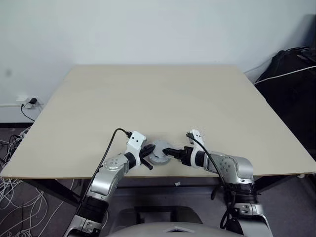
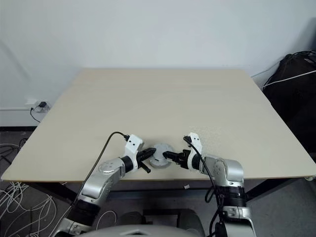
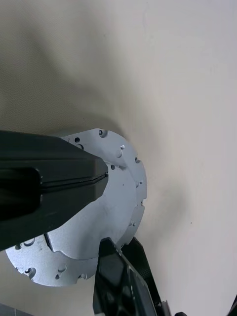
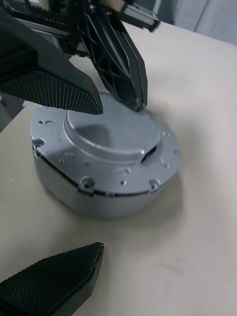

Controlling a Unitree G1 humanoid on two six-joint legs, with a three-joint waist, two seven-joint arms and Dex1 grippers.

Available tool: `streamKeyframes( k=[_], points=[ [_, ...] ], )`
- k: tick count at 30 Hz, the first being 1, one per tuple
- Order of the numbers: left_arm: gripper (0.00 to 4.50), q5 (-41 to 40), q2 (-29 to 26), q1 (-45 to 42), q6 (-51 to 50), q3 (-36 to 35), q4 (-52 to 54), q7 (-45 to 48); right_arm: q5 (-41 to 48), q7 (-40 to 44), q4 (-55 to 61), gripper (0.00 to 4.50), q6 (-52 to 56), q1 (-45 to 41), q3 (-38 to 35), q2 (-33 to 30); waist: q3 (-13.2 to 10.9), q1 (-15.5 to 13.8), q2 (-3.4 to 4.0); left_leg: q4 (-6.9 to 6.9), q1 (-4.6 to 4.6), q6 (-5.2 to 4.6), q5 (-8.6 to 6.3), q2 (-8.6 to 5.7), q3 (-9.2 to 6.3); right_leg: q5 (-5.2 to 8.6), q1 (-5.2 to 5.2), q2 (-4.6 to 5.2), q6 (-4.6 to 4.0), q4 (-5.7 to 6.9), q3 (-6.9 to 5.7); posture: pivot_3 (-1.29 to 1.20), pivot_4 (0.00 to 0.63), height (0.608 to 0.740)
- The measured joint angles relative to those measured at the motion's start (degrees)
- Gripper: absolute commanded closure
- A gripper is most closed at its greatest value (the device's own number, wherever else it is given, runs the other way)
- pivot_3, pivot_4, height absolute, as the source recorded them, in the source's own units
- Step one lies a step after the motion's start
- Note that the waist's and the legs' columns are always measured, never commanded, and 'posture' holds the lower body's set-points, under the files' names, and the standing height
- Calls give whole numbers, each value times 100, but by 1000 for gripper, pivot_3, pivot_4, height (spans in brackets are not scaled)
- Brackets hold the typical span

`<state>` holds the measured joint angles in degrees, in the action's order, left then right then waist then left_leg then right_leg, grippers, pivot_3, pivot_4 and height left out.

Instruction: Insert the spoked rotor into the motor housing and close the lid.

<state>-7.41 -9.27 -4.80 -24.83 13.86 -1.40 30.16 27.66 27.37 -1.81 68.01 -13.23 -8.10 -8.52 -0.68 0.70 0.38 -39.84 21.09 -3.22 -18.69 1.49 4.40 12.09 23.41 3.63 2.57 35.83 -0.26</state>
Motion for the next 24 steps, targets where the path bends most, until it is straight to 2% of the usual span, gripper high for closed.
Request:
streamKeyframes(
  k=[10, 24],
  points=[
    [4500, 0, -3, 10, 7, -1, 0, -4, 435, -358, -226, 38, 590, -178, -648, 217, 6, 6, 9, 0, 0, -1, 0, 0, 0, -1, -1, -5, 3, 0, 1, 0, 0, 740],
    [4500, 1, -12, 16, 14, -2, 1, -4, 744, -495, -335, 38, 956, -205, -759, 465, 9, 15, 13, 0, 0, -1, 0, 0, 0, -2, -1, -7, 5, 0, 3, 0, 0, 740]
  ],
)
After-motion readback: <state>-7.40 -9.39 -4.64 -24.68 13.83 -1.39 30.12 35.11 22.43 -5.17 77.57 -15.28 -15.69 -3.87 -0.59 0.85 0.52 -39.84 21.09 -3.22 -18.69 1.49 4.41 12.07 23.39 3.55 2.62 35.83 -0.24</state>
